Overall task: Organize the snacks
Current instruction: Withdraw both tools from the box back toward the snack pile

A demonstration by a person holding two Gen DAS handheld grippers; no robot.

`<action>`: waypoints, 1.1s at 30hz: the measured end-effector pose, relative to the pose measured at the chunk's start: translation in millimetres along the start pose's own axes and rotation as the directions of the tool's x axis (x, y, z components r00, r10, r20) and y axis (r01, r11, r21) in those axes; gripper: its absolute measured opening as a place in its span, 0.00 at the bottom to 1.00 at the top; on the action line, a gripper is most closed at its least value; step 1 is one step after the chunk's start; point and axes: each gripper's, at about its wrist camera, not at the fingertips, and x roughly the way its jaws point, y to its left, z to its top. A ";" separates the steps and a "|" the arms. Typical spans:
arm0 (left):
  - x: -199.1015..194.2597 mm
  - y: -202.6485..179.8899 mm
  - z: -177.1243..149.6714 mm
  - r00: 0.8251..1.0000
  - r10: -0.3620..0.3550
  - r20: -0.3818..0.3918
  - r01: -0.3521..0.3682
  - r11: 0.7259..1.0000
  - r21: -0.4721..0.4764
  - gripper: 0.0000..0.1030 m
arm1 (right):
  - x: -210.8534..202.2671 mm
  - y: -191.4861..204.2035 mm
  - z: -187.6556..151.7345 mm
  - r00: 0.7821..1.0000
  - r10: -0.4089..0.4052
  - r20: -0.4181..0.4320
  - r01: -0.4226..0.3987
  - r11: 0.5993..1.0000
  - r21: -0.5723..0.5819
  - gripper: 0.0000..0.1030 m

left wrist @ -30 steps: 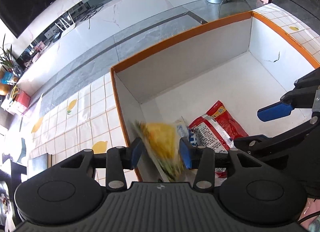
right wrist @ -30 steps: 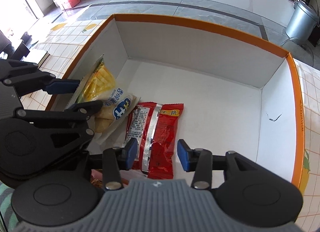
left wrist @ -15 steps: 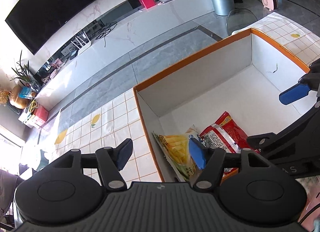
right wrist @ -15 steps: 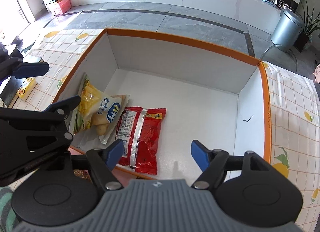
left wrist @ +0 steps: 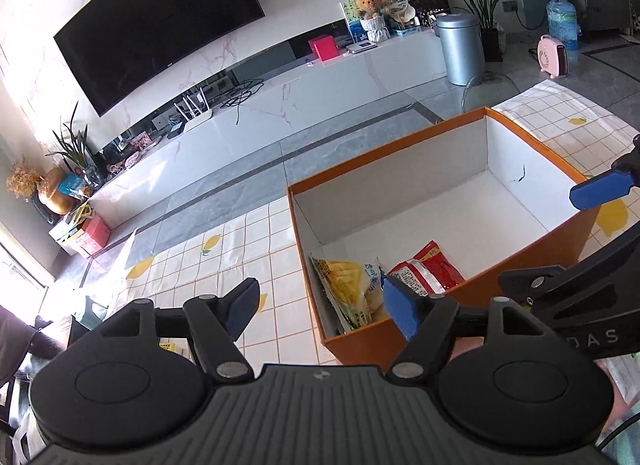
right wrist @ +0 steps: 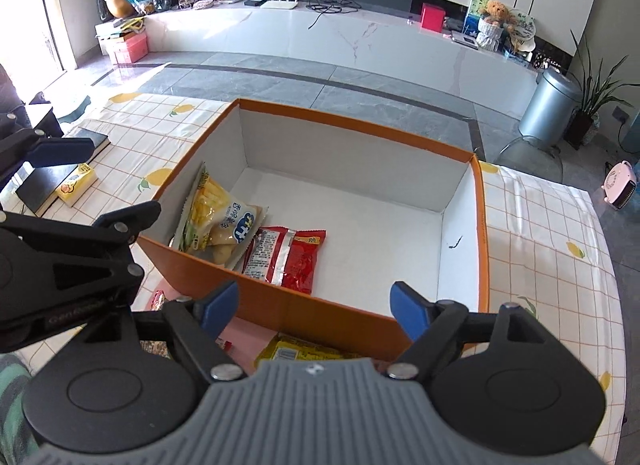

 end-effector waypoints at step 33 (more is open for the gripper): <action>-27.1 -29.2 -125.2 0.910 -0.414 -0.013 0.383 0.852 -0.357 0.81 | -37.7 -13.1 -189.0 0.987 -0.121 0.103 0.089 0.957 0.275 0.80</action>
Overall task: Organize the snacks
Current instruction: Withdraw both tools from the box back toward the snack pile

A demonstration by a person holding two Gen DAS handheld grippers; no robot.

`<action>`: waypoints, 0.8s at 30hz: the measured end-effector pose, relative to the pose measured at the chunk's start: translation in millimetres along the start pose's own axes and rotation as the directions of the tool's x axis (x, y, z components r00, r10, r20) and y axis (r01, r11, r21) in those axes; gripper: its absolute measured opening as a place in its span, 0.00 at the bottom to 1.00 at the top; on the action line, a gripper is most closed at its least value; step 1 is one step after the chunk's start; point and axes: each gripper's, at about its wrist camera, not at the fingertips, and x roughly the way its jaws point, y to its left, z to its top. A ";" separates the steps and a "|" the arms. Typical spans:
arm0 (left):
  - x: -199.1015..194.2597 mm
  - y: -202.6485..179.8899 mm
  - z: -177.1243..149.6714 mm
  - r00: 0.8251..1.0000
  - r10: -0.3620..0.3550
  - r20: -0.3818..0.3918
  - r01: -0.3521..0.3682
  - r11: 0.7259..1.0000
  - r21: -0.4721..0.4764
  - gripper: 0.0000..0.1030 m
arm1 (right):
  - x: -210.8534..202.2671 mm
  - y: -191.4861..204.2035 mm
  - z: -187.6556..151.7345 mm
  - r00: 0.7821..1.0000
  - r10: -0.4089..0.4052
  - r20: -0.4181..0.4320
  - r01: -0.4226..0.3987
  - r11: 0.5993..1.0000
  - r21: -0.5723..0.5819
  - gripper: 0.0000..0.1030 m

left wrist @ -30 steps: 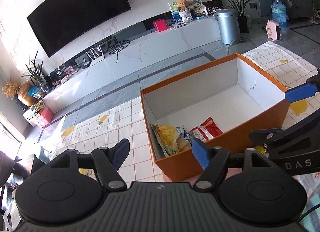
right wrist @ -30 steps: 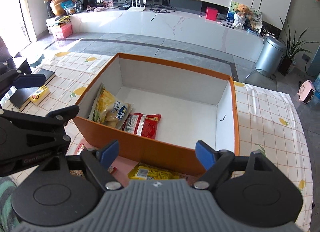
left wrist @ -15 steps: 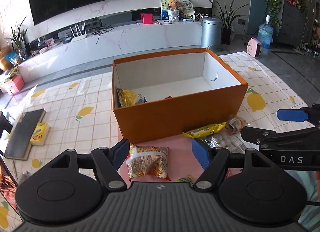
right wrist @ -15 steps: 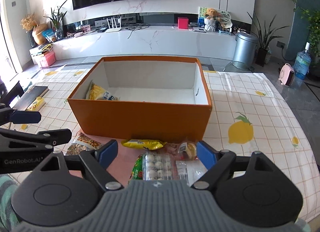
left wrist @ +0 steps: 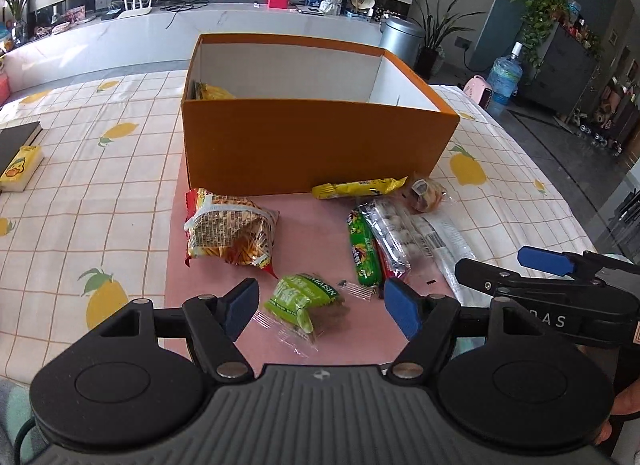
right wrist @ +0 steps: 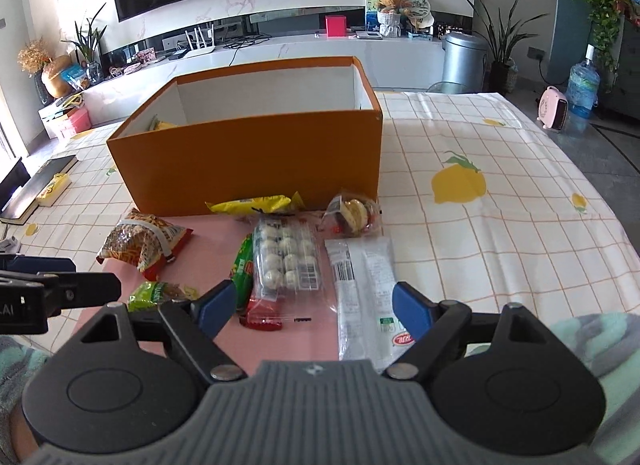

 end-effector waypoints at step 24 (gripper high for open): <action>61.9 33.2 -12.9 0.995 -0.054 -0.085 0.028 0.960 -0.279 0.76 | 63.9 -2.1 9.9 0.992 0.109 -0.058 -0.104 0.991 0.080 0.71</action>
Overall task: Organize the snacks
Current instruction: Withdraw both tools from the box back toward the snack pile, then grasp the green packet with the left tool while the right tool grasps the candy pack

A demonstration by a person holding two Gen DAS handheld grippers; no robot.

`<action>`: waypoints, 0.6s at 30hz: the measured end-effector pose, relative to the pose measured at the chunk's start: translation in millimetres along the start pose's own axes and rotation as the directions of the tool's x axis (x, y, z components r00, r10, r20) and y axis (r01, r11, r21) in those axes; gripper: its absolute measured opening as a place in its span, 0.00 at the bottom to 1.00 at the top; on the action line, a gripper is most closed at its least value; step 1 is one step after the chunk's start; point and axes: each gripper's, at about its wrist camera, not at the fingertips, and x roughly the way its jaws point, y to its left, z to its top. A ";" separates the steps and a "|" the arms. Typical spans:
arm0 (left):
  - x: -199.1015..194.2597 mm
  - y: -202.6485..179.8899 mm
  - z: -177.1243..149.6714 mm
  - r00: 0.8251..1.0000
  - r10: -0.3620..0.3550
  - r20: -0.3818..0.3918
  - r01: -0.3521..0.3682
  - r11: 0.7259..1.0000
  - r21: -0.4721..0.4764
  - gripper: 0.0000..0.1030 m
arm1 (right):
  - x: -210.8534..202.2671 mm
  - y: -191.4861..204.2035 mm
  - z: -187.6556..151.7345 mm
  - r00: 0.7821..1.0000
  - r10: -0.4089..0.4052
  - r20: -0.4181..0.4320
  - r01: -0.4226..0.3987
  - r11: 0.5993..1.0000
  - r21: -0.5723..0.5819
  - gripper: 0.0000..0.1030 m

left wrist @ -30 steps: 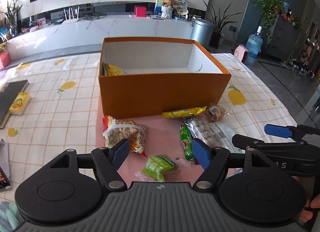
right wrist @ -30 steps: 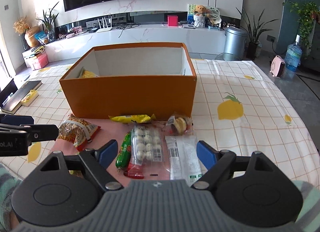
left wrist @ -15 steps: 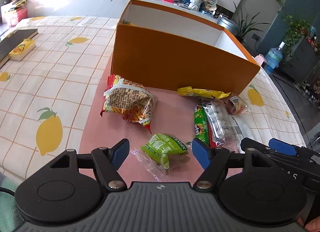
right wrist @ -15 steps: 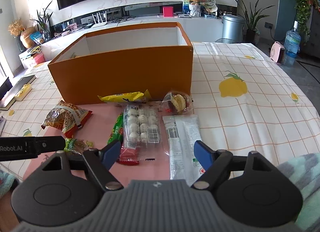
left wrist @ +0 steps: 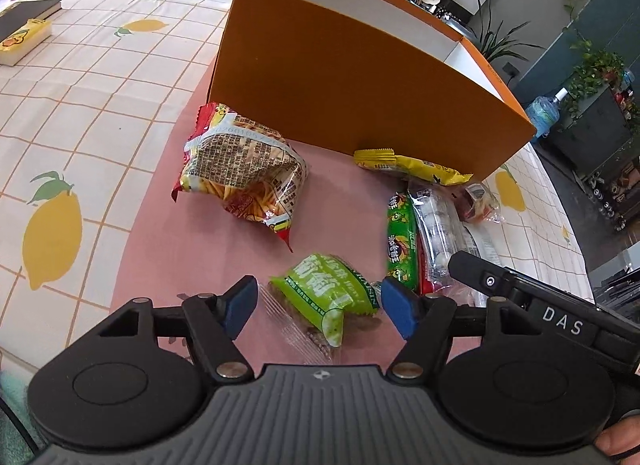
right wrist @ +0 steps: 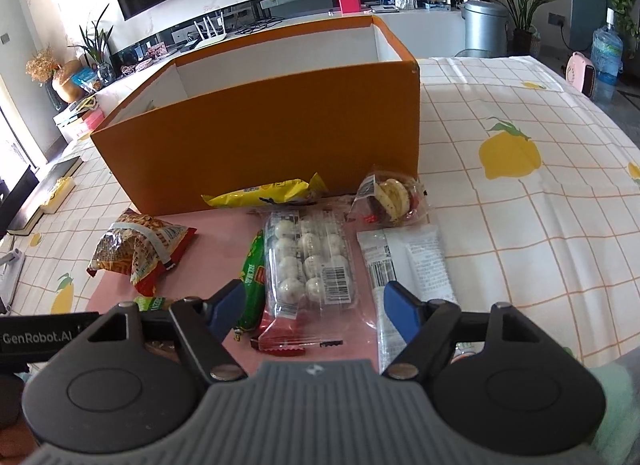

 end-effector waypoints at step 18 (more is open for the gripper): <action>12.9 -16.2 7.7 1.000 0.028 0.002 -0.028 0.990 0.137 0.59 | 34.8 1.8 9.3 0.997 0.015 -0.080 -0.013 0.999 0.035 0.64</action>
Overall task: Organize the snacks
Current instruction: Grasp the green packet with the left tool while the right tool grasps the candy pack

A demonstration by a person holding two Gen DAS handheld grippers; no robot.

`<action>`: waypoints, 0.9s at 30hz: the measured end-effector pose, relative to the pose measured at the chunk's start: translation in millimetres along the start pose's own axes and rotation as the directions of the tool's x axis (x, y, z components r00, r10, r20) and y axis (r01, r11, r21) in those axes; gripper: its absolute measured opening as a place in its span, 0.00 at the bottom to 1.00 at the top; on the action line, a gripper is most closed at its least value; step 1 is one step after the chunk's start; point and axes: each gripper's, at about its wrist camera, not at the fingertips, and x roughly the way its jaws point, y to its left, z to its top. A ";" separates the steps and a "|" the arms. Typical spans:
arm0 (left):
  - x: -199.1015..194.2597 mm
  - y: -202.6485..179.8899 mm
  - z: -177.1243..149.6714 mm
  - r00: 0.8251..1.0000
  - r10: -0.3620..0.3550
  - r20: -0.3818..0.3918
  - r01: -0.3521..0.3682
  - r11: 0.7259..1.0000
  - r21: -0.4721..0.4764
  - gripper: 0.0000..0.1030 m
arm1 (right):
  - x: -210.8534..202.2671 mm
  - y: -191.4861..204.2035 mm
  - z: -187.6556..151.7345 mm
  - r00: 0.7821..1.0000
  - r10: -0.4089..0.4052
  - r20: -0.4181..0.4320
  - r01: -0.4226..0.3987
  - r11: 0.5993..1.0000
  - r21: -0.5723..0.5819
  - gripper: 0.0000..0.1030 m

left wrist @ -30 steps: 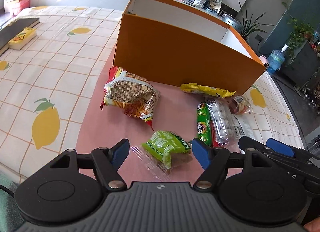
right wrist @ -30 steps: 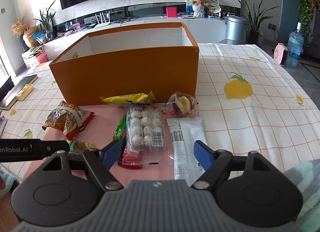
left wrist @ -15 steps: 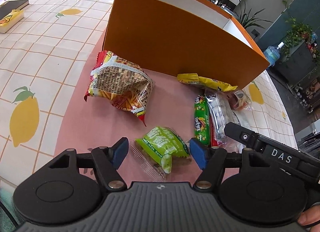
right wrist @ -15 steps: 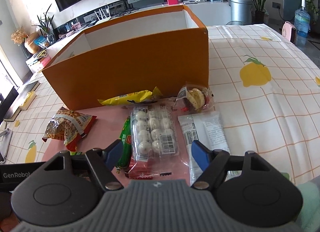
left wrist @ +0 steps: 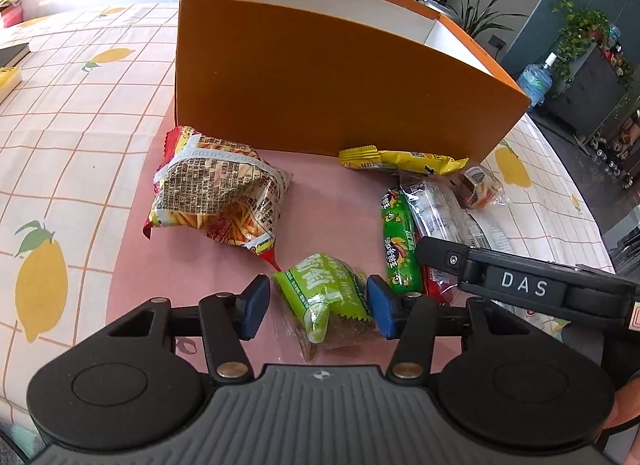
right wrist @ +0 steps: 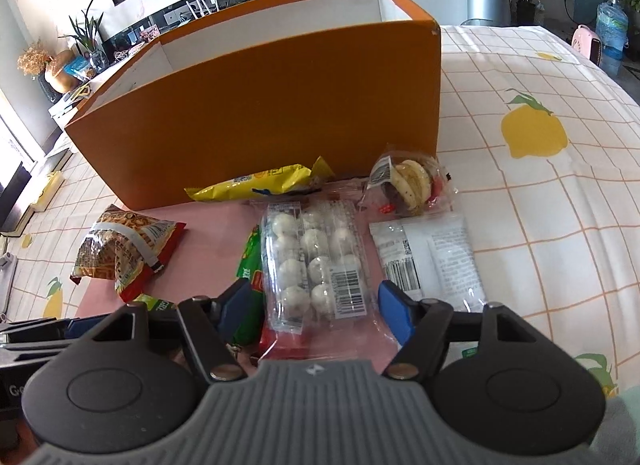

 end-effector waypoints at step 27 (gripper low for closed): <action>-23.9 -10.4 -10.0 0.998 0.014 0.062 -0.017 0.999 0.049 0.49 | -28.3 -5.0 -22.6 1.000 0.004 -0.015 -0.005 1.000 -0.016 0.51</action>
